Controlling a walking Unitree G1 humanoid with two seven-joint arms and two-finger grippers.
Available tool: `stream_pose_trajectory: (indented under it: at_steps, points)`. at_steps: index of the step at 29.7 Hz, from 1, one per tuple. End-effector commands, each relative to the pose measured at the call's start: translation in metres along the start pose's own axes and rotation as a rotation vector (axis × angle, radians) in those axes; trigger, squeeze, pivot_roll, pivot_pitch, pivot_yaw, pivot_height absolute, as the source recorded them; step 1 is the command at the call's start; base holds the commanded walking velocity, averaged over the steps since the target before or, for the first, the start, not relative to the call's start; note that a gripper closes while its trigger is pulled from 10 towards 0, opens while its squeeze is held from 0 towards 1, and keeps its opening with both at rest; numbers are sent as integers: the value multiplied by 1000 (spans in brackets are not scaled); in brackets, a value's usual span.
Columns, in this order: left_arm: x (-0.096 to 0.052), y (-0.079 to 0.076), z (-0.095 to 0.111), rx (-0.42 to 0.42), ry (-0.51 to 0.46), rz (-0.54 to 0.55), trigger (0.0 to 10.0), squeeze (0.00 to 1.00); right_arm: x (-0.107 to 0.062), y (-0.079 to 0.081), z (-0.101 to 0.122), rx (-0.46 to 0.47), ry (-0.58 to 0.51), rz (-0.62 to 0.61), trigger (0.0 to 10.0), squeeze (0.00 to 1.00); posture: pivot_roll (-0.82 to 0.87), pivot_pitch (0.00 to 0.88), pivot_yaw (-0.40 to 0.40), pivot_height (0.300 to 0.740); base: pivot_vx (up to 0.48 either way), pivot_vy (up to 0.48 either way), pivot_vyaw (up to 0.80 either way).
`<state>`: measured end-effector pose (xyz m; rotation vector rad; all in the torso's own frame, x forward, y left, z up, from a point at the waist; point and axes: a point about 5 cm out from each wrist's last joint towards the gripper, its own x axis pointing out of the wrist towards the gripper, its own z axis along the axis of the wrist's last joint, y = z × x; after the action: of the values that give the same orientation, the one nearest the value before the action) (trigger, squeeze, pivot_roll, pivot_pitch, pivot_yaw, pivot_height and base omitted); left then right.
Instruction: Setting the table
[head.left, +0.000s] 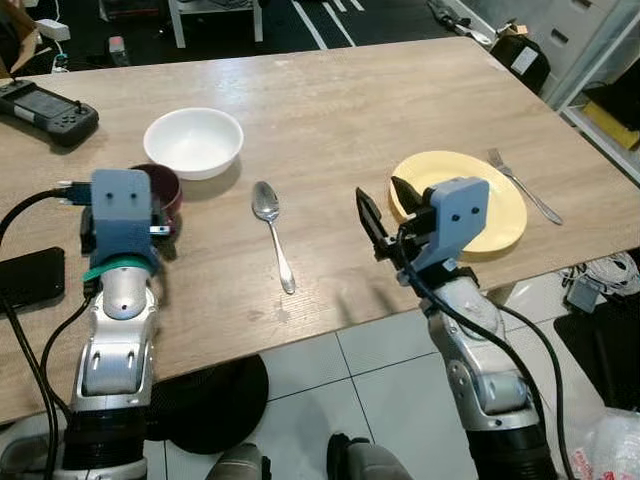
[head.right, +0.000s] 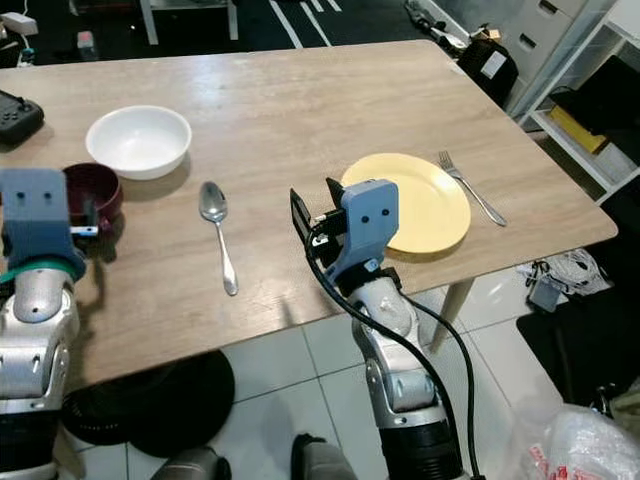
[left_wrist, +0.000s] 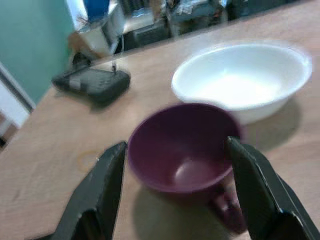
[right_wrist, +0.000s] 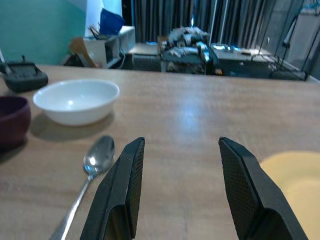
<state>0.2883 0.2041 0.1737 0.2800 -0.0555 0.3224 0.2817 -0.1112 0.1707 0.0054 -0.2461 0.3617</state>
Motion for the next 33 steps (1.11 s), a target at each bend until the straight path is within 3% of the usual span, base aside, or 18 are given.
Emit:
stream_pose_trajectory:
  at_steps: [1,5,6,9,12,15,20,25,33]
  points:
    - [-6,-1,1,17,3,-30,10000,0,-3,2,-1,7,1,-4,10000,0,122,58,20,740,0,0,0]
    - [-24,8,2,30,27,-95,10000,0,-8,7,-5,21,16,5,10000,0,121,68,20,740,0,0,0]
    - [-31,19,-1,59,32,-114,10000,0,-10,10,-6,27,25,16,10000,0,122,73,19,740,0,0,0]
    - [-32,22,-2,71,31,-120,10000,0,-10,11,-7,28,27,19,10000,0,124,75,18,740,0,0,0]
    - [-35,39,-11,175,1,-224,10000,0,-13,13,-8,34,36,31,10000,0,132,84,11,740,0,0,0]
    - [-30,47,-14,202,-10,-263,10000,0,-13,14,-9,35,38,35,10000,0,139,86,5,740,0,0,0]
    - [-15,42,-18,247,-28,-376,10000,0,-12,14,-9,38,38,36,10000,0,140,86,-4,740,0,0,0]
    - [-8,40,-17,265,-51,-405,10000,0,-12,14,-9,37,37,38,10000,0,134,81,-4,740,0,0,0]
    - [-7,21,-22,195,-57,-440,10000,0,-14,12,-7,26,36,29,10000,0,108,72,-2,740,0,0,0]
